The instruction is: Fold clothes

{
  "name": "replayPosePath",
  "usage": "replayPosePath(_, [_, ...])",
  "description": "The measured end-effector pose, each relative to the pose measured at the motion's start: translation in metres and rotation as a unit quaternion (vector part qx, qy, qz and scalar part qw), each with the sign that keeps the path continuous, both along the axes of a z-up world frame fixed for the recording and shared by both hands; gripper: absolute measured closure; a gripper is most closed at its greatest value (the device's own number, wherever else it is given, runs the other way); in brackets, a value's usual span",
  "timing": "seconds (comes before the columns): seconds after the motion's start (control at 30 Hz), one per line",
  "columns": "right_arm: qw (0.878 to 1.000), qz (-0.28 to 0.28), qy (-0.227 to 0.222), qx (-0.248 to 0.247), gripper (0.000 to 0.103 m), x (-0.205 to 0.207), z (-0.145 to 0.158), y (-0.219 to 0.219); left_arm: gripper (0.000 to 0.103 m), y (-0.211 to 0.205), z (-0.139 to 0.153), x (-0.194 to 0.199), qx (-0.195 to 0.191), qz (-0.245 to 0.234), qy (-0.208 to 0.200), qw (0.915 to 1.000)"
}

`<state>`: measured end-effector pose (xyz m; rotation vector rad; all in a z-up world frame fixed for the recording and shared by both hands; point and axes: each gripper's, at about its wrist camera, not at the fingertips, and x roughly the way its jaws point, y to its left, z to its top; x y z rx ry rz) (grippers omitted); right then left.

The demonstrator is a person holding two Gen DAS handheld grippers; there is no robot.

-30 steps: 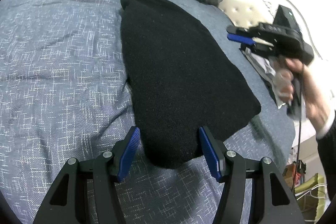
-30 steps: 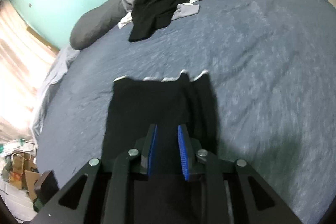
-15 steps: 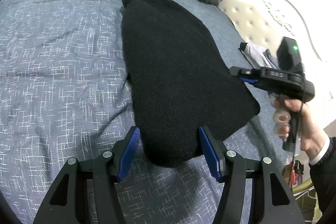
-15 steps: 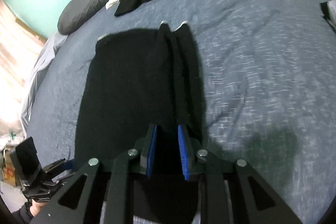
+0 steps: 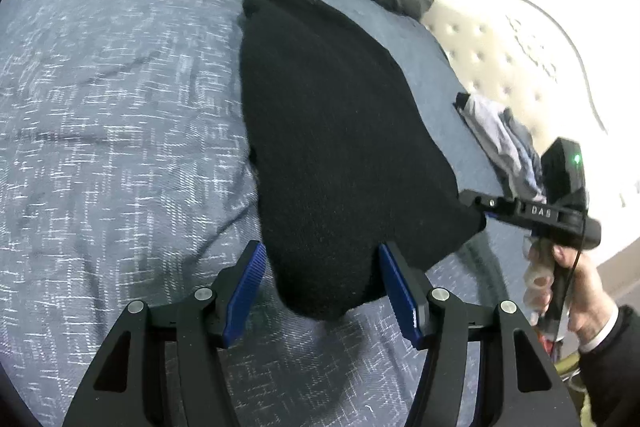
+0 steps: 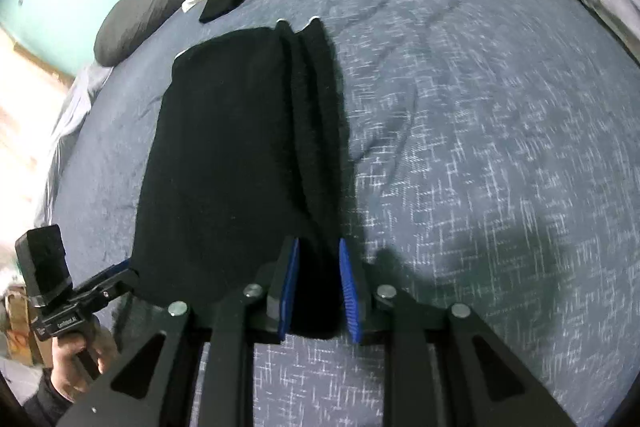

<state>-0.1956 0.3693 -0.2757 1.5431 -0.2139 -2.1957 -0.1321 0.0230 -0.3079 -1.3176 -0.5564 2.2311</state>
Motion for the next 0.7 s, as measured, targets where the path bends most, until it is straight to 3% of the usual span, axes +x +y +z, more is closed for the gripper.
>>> replayPosePath(0.2, [0.999, -0.012, -0.044, -0.023, 0.06, -0.004, -0.011, 0.005, 0.031, -0.016, -0.009, -0.004, 0.033, 0.016, -0.034, 0.9988])
replayPosePath(0.33, [0.996, -0.015, -0.07, -0.051, 0.058, -0.007, -0.021, 0.009, 0.031, -0.017, -0.017, -0.005, 0.057, 0.013, -0.051, 0.997])
replayPosePath(0.53, [0.994, -0.007, -0.055, -0.098, 0.058, -0.005, -0.013, 0.007, 0.031, -0.006, -0.017, -0.008, 0.073, 0.008, -0.056, 0.9957])
replayPosePath(0.7, [0.995, 0.014, -0.06, -0.079, 0.054, -0.005, -0.017, -0.003, 0.031, -0.003, -0.021, -0.012, 0.083, 0.015, -0.062, 0.9945])
